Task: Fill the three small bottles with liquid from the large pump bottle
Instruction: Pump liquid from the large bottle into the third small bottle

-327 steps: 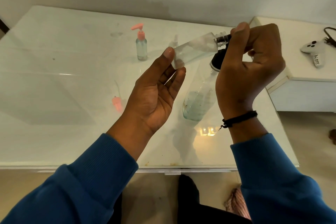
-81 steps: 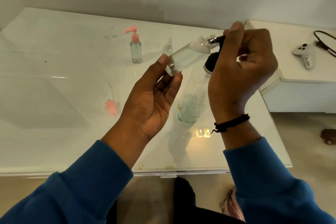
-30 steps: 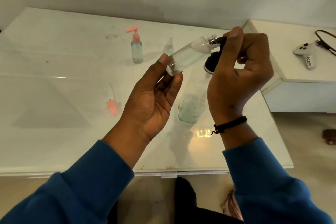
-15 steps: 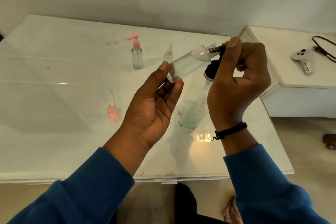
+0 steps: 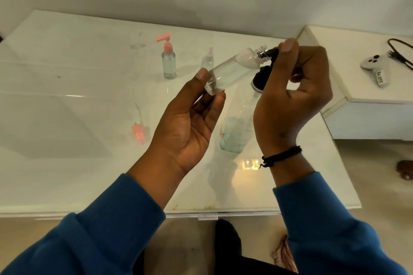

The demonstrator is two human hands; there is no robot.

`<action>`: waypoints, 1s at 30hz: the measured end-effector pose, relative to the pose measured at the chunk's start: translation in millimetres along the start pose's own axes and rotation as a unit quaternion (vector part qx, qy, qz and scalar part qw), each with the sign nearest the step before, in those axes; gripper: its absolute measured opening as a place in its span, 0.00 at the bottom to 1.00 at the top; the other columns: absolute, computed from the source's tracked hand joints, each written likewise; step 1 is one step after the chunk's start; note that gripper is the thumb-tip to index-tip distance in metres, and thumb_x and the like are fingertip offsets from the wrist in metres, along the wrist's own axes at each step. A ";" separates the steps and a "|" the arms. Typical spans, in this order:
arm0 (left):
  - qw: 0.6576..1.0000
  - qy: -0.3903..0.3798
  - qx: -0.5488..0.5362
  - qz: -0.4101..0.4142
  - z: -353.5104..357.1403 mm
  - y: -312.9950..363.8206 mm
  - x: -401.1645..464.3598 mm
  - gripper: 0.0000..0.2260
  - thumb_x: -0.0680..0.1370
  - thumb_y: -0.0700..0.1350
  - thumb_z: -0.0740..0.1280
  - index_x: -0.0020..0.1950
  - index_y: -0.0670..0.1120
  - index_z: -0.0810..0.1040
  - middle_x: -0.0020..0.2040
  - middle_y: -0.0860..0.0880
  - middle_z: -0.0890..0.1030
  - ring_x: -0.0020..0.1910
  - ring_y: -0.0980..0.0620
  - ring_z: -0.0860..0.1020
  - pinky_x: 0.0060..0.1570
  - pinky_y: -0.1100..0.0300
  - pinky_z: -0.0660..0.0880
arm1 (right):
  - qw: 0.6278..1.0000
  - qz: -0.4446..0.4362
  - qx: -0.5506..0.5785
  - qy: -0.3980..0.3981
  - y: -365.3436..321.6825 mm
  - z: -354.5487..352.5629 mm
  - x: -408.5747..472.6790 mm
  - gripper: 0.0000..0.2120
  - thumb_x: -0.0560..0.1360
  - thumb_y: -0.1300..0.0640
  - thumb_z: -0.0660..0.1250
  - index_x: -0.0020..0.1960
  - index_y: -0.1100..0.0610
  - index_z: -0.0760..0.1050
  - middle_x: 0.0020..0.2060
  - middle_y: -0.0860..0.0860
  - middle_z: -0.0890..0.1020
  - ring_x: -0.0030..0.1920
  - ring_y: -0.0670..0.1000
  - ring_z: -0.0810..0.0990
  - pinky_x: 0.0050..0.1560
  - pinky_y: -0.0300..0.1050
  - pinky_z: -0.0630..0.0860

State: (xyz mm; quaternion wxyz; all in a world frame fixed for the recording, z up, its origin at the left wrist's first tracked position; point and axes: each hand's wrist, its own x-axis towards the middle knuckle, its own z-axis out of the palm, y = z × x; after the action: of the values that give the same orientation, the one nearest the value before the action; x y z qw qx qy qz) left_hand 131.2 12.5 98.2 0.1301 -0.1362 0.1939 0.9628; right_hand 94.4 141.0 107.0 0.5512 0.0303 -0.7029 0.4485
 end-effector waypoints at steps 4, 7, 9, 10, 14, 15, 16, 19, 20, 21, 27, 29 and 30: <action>1.000 -0.004 -0.005 -0.005 0.9 0.1 -0.7 0.18 0.70 0.43 0.74 0.59 0.41 0.82 0.59 0.42 0.82 0.47 0.51 0.83 0.44 0.61 0.83 | 1.000 -0.003 -0.011 -0.006 0.8 -0.4 0.6 0.13 0.81 0.61 0.65 0.38 0.62 0.74 0.33 0.45 0.72 0.34 0.53 0.70 0.36 0.49 0.68; 1.000 -0.006 0.002 -0.008 1.6 0.7 -0.7 0.17 0.69 0.43 0.74 0.57 0.41 0.83 0.56 0.41 0.83 0.47 0.50 0.83 0.44 0.61 0.83 | 1.000 -0.001 -0.014 -0.003 -2.3 2.1 7.2 0.13 0.81 0.59 0.65 0.38 0.59 0.73 0.33 0.40 0.71 0.34 0.53 0.71 0.37 0.45 0.68; 1.000 -0.001 0.003 -0.006 1.2 0.8 -0.9 0.18 0.69 0.43 0.74 0.57 0.41 0.82 0.56 0.41 0.83 0.47 0.50 0.83 0.44 0.61 0.83 | 1.000 -0.003 -0.005 0.001 -1.0 1.2 2.3 0.13 0.81 0.60 0.65 0.38 0.62 0.74 0.33 0.45 0.73 0.34 0.54 0.71 0.37 0.47 0.69; 1.000 0.000 0.000 -0.005 1.2 0.8 -0.9 0.18 0.69 0.43 0.74 0.58 0.41 0.82 0.56 0.41 0.82 0.46 0.50 0.83 0.44 0.61 0.83 | 1.000 -0.006 -0.003 0.001 0.4 0.0 -0.9 0.13 0.81 0.61 0.65 0.38 0.63 0.74 0.34 0.47 0.73 0.34 0.54 0.71 0.37 0.48 0.69; 1.000 -0.004 -0.006 -0.007 2.0 0.9 -1.5 0.19 0.69 0.43 0.74 0.59 0.41 0.82 0.57 0.41 0.82 0.46 0.50 0.84 0.43 0.61 0.83 | 1.000 -0.004 -0.009 -0.004 1.1 -0.9 1.0 0.13 0.81 0.61 0.65 0.38 0.62 0.75 0.34 0.42 0.71 0.35 0.50 0.69 0.38 0.49 0.69; 1.000 -0.005 -0.003 -0.008 2.3 1.1 -1.5 0.19 0.69 0.43 0.74 0.59 0.41 0.82 0.57 0.41 0.82 0.46 0.50 0.84 0.44 0.61 0.83 | 1.000 -0.001 -0.014 -0.004 -0.5 -0.1 4.0 0.13 0.81 0.59 0.65 0.38 0.62 0.74 0.34 0.40 0.70 0.35 0.48 0.69 0.39 0.49 0.69; 1.000 -0.005 -0.001 -0.008 2.5 1.4 -1.1 0.19 0.69 0.43 0.74 0.59 0.41 0.82 0.56 0.41 0.83 0.45 0.50 0.84 0.44 0.61 0.83 | 1.000 0.001 -0.018 -0.004 -2.3 0.9 6.8 0.14 0.81 0.58 0.65 0.38 0.61 0.74 0.33 0.38 0.70 0.34 0.45 0.69 0.39 0.50 0.70; 1.000 -0.003 -0.001 -0.007 1.4 1.7 -2.1 0.18 0.70 0.43 0.74 0.59 0.41 0.82 0.53 0.41 0.83 0.43 0.50 0.84 0.43 0.61 0.83 | 1.000 0.007 -0.019 -0.005 -5.0 1.1 7.0 0.14 0.81 0.57 0.65 0.38 0.61 0.74 0.32 0.39 0.70 0.34 0.42 0.68 0.39 0.53 0.71; 1.000 -0.003 -0.003 -0.008 1.0 1.6 -2.0 0.18 0.70 0.43 0.73 0.59 0.41 0.82 0.53 0.41 0.83 0.44 0.50 0.84 0.43 0.60 0.83 | 1.000 0.007 -0.019 -0.005 -4.4 0.8 6.0 0.14 0.81 0.57 0.65 0.38 0.62 0.74 0.32 0.41 0.70 0.34 0.44 0.69 0.39 0.53 0.71; 1.000 -0.003 -0.005 -0.009 0.5 1.5 -1.9 0.18 0.70 0.43 0.73 0.59 0.41 0.81 0.54 0.41 0.83 0.44 0.50 0.84 0.43 0.60 0.83 | 1.000 0.006 -0.020 -0.006 -4.0 0.4 4.9 0.14 0.81 0.57 0.65 0.38 0.62 0.75 0.32 0.44 0.72 0.33 0.47 0.70 0.39 0.52 0.71; 1.000 -0.006 -0.012 -0.011 -2.1 2.1 -0.8 0.21 0.71 0.42 0.73 0.64 0.40 0.79 0.56 0.40 0.83 0.46 0.49 0.84 0.43 0.60 0.83 | 1.000 -0.011 -0.022 -0.008 -3.7 -0.6 7.7 0.14 0.81 0.58 0.66 0.38 0.62 0.76 0.33 0.51 0.75 0.34 0.57 0.73 0.37 0.48 0.70; 1.000 -0.008 -0.013 -0.012 -3.3 1.8 -0.2 0.23 0.71 0.42 0.73 0.66 0.40 0.78 0.56 0.40 0.83 0.47 0.48 0.84 0.44 0.60 0.83 | 1.000 -0.012 -0.024 -0.010 -2.9 -1.8 7.6 0.14 0.80 0.57 0.67 0.37 0.63 0.76 0.33 0.53 0.76 0.35 0.57 0.74 0.38 0.47 0.69; 1.000 -0.008 -0.013 -0.011 -4.2 1.6 0.5 0.25 0.71 0.42 0.73 0.67 0.39 0.77 0.56 0.40 0.83 0.47 0.48 0.83 0.44 0.60 0.83 | 1.000 -0.011 -0.025 -0.012 -2.4 -2.4 7.4 0.15 0.81 0.57 0.67 0.37 0.63 0.76 0.33 0.53 0.77 0.35 0.57 0.74 0.38 0.47 0.70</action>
State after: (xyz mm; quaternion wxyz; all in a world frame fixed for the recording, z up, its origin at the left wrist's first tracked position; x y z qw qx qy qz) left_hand 131.2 9.4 94.9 0.1402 -0.1325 0.1785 0.9648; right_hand 94.5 144.5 114.3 0.5484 0.0297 -0.7198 0.4245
